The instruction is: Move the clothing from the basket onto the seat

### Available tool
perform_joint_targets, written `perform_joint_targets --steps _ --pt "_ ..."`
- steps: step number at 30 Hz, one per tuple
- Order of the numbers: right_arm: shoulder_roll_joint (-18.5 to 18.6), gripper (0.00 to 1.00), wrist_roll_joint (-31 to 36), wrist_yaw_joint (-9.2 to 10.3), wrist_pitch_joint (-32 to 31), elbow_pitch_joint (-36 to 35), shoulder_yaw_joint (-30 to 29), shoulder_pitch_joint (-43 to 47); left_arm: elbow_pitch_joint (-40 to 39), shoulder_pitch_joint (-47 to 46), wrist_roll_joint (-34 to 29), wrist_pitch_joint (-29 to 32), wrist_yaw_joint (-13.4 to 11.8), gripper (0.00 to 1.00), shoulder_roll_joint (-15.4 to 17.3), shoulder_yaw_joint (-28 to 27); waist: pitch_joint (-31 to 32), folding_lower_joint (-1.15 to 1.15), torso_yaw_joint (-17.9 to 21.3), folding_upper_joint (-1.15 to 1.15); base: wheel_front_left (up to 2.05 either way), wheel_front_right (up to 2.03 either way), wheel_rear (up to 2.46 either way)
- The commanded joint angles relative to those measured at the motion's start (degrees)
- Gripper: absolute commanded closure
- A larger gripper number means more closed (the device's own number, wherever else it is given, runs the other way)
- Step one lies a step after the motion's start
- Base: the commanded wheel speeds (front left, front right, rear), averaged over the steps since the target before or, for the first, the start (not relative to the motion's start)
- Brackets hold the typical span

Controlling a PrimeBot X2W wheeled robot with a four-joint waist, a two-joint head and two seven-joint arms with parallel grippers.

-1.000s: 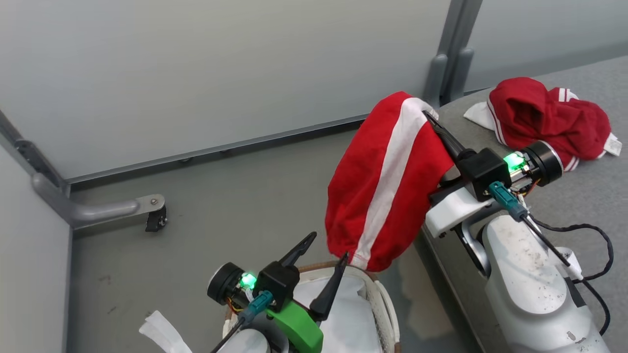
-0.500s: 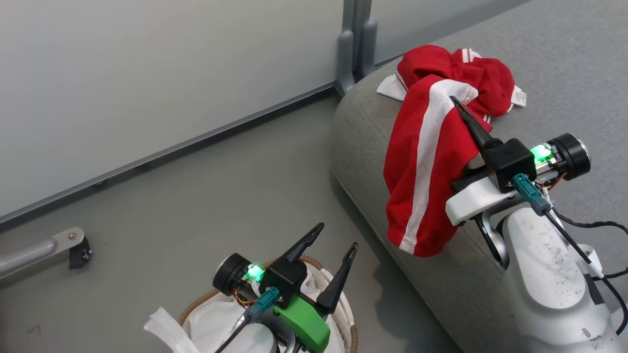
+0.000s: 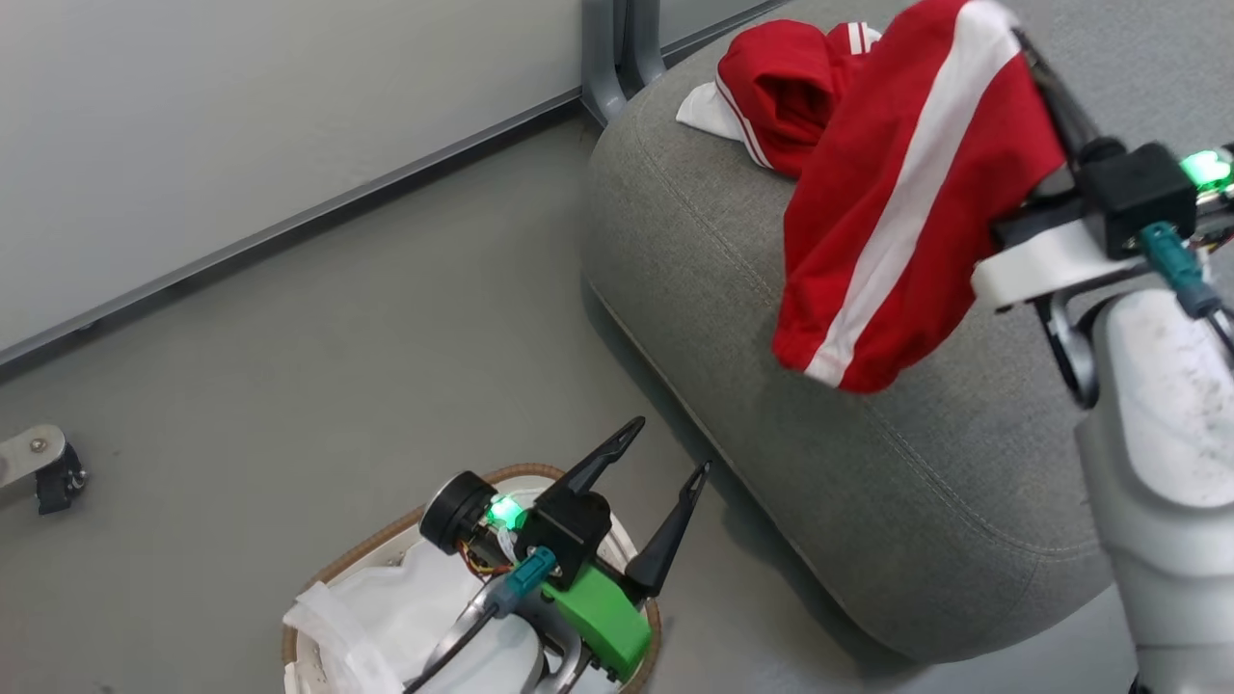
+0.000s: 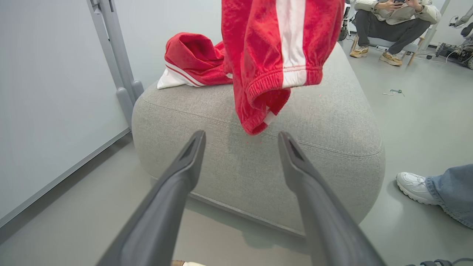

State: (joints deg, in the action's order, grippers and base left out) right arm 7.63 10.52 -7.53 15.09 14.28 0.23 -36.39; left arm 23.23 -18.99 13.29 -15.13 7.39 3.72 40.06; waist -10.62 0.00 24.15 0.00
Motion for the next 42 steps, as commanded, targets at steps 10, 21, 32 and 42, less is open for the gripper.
perform_joint_targets --steps 10,21,32,42 --pt "13.53 1.00 -0.06 0.08 0.08 11.12 -4.54 -21.19 -0.29 -5.62 -1.28 -0.02 0.15 0.00 3.23 1.05 -11.25 0.00 -6.48 0.00 0.00 0.00 0.00" --pt "21.41 1.00 1.51 0.08 0.05 23.22 -10.88 -33.47 -1.12 -11.82 -3.53 -0.02 0.15 0.00 5.21 0.86 -23.40 0.00 -11.52 0.00 0.00 0.00 0.00" --pt "15.48 1.00 4.93 0.08 0.09 27.69 -18.31 -24.65 -1.75 -12.88 -4.68 -0.02 0.11 0.00 5.07 -0.55 -27.55 0.00 -12.53 0.00 0.00 0.00 0.00" --pt "9.71 0.00 7.95 0.08 0.10 26.77 -20.13 -17.63 -1.45 -10.85 -4.78 -0.02 -0.14 0.00 5.25 -1.69 -26.30 0.00 -10.63 0.00 0.00 0.00 0.00"
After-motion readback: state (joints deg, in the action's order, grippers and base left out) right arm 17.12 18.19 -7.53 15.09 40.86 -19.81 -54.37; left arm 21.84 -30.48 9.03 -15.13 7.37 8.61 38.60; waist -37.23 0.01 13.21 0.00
